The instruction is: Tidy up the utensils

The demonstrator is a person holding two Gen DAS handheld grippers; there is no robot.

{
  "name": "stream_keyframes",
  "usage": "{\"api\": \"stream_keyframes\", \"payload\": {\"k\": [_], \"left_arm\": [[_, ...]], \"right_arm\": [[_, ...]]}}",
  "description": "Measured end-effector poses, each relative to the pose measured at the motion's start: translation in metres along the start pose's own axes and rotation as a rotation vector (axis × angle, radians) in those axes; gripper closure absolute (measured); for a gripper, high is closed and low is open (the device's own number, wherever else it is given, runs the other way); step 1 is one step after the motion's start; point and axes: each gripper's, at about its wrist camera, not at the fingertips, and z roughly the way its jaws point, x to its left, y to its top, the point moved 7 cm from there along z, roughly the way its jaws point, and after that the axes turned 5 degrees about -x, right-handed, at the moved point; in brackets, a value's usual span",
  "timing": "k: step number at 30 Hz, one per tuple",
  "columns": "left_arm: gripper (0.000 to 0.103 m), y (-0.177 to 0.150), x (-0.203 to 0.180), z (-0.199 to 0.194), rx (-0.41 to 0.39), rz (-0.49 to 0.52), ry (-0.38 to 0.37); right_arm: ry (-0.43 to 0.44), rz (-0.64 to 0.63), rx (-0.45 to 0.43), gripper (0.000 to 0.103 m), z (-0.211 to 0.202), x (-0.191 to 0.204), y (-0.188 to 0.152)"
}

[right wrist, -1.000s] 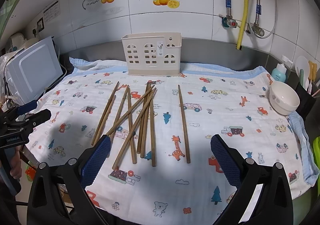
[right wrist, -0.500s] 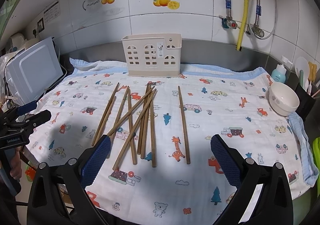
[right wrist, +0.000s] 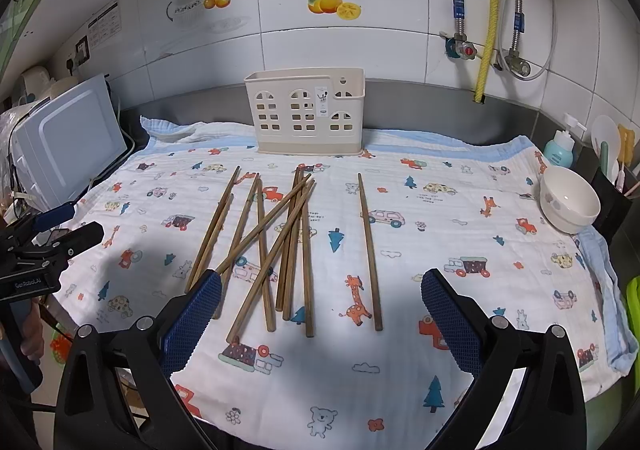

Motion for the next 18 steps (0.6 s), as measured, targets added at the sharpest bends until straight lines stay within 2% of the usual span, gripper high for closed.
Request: {"api": "stream_keyframes", "payload": {"k": [18], "left_arm": [[0.005,0.0017,0.0061,0.0009,-0.011,-0.006,0.011]], "right_arm": [[-0.012,-0.006,-0.015,0.006,0.0022,0.0013,0.0044]]}}
